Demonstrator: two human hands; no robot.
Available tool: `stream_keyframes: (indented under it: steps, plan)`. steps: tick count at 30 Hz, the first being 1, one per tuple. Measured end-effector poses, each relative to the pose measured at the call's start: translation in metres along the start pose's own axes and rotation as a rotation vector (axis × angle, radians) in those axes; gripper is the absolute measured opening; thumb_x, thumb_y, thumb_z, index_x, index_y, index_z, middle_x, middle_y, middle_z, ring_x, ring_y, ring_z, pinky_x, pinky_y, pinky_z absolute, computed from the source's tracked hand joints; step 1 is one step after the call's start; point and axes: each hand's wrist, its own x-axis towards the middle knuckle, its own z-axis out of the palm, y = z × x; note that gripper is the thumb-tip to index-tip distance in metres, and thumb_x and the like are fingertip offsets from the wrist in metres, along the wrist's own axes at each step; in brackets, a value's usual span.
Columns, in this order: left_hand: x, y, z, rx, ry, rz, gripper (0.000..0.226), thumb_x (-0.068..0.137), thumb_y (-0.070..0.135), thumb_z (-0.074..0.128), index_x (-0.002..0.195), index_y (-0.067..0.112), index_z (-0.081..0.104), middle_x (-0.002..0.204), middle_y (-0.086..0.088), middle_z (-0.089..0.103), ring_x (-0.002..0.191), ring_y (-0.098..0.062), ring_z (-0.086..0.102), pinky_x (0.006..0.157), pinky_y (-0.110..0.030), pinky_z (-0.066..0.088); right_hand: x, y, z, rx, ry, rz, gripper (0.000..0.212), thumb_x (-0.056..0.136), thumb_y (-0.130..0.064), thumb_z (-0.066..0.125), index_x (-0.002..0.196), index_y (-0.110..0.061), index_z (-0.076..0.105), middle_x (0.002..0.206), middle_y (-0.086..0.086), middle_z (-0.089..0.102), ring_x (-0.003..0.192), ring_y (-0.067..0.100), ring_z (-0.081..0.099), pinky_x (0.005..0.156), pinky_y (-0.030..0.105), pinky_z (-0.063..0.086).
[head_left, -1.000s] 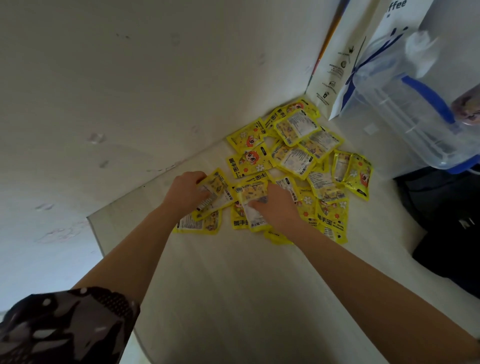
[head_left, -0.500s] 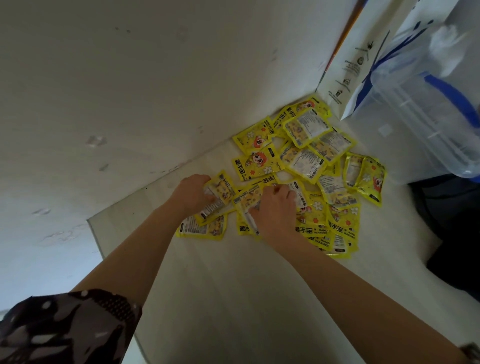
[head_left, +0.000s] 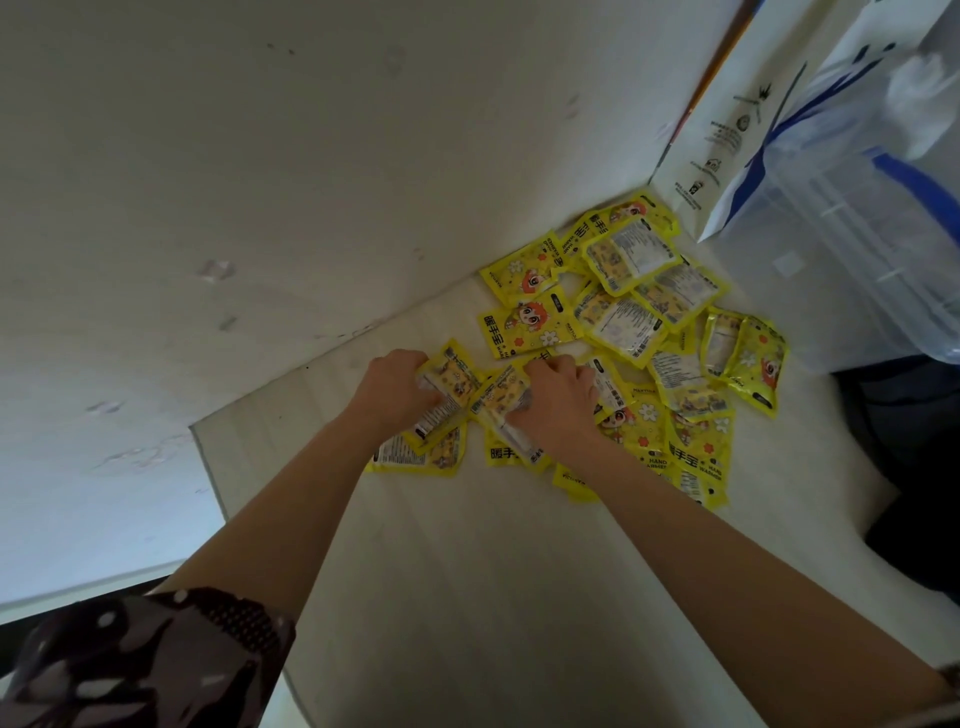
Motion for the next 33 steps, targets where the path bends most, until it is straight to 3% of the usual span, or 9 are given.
stream_keyframes:
  steps: [9, 13, 18, 20, 22, 24, 27, 31, 33]
  plan:
    - [-0.015, -0.004, 0.000, -0.084, 0.013, 0.001, 0.021, 0.079, 0.020, 0.072, 0.098, 0.011, 0.067, 0.095, -0.009, 0.068, 0.088, -0.027, 0.064, 0.077, -0.039, 0.052, -0.009, 0.004, -0.007, 0.154, 0.031, -0.066, 0.059, 0.082, -0.016, 0.068, 0.136, -0.016, 0.045, 0.127, 0.011, 0.040, 0.112, 0.033, 0.049, 0.105, 0.050, 0.037]
    - [-0.027, -0.009, 0.002, -0.119, 0.044, 0.002, 0.020, 0.080, 0.020, 0.071, 0.098, 0.013, 0.066, 0.095, -0.007, 0.067, 0.087, -0.026, 0.062, 0.076, -0.037, 0.051, -0.017, 0.007, -0.008, 0.274, 0.044, -0.061, 0.053, 0.084, -0.012, 0.068, 0.132, -0.011, 0.046, 0.127, 0.011, 0.037, 0.092, 0.021, 0.046, 0.084, 0.031, 0.045]
    - [-0.041, -0.023, 0.006, -0.168, 0.109, 0.007, 0.022, 0.081, 0.017, 0.071, 0.101, 0.010, 0.065, 0.099, -0.007, 0.064, 0.091, -0.026, 0.059, 0.074, -0.030, 0.043, -0.026, 0.012, -0.009, 0.463, 0.030, 0.000, 0.054, 0.085, -0.016, 0.068, 0.133, -0.011, 0.044, 0.132, 0.011, 0.040, 0.101, 0.019, 0.044, 0.081, 0.026, 0.037]
    - [-0.046, -0.029, 0.005, -0.178, 0.104, 0.005, 0.020, 0.081, 0.017, 0.071, 0.098, 0.012, 0.064, 0.096, -0.006, 0.065, 0.087, -0.025, 0.061, 0.071, -0.029, 0.044, -0.029, 0.015, -0.012, 0.528, 0.045, -0.017, 0.046, 0.086, -0.015, 0.067, 0.127, -0.009, 0.048, 0.122, 0.011, 0.052, 0.106, 0.024, 0.053, 0.073, 0.023, 0.041]
    - [-0.051, -0.035, 0.003, -0.193, 0.079, 0.009, 0.017, 0.080, 0.017, 0.071, 0.096, 0.014, 0.064, 0.092, -0.004, 0.066, 0.084, -0.024, 0.063, 0.068, -0.030, 0.048, -0.031, 0.019, -0.019, 0.597, 0.071, -0.017, 0.033, 0.087, -0.011, 0.065, 0.117, -0.009, 0.050, 0.105, 0.006, 0.060, 0.096, 0.023, 0.059, 0.059, 0.016, 0.042]
    - [-0.056, -0.041, 0.001, -0.209, 0.052, 0.022, 0.017, 0.080, 0.015, 0.071, 0.094, 0.018, 0.062, 0.090, -0.002, 0.066, 0.083, -0.022, 0.065, 0.064, -0.028, 0.050, -0.029, 0.024, -0.030, 0.601, 0.086, -0.006, 0.037, 0.087, -0.010, 0.065, 0.120, -0.011, 0.047, 0.100, 0.001, 0.059, 0.086, 0.019, 0.059, 0.056, 0.017, 0.042]
    - [-0.059, -0.045, 0.001, -0.216, 0.015, 0.041, 0.030, 0.080, 0.011, 0.070, 0.102, 0.023, 0.055, 0.098, 0.001, 0.064, 0.085, -0.020, 0.065, 0.057, -0.020, 0.047, -0.018, 0.030, -0.044, 0.573, 0.104, 0.041, 0.050, 0.086, -0.010, 0.068, 0.129, -0.011, 0.042, 0.109, 0.005, 0.060, 0.079, 0.015, 0.058, 0.056, 0.022, 0.043]
    - [-0.057, -0.045, 0.003, -0.217, -0.051, 0.035, 0.061, 0.080, 0.007, 0.070, 0.129, 0.030, 0.042, 0.105, 0.000, 0.059, 0.083, -0.020, 0.064, 0.055, -0.022, 0.052, 0.001, 0.030, -0.055, 0.351, 0.028, 0.109, 0.069, 0.083, -0.019, 0.072, 0.141, -0.005, 0.038, 0.139, 0.013, 0.050, 0.119, 0.029, 0.054, 0.086, 0.034, 0.046]
    - [-0.054, -0.044, 0.005, -0.162, -0.072, 0.035, 0.072, 0.080, 0.008, 0.071, 0.139, 0.029, 0.036, 0.112, -0.003, 0.058, 0.091, -0.024, 0.062, 0.064, -0.026, 0.053, 0.008, 0.026, -0.055, 0.295, -0.033, 0.118, 0.070, 0.083, -0.019, 0.073, 0.141, -0.001, 0.038, 0.138, 0.016, 0.050, 0.121, 0.031, 0.053, 0.092, 0.037, 0.046]
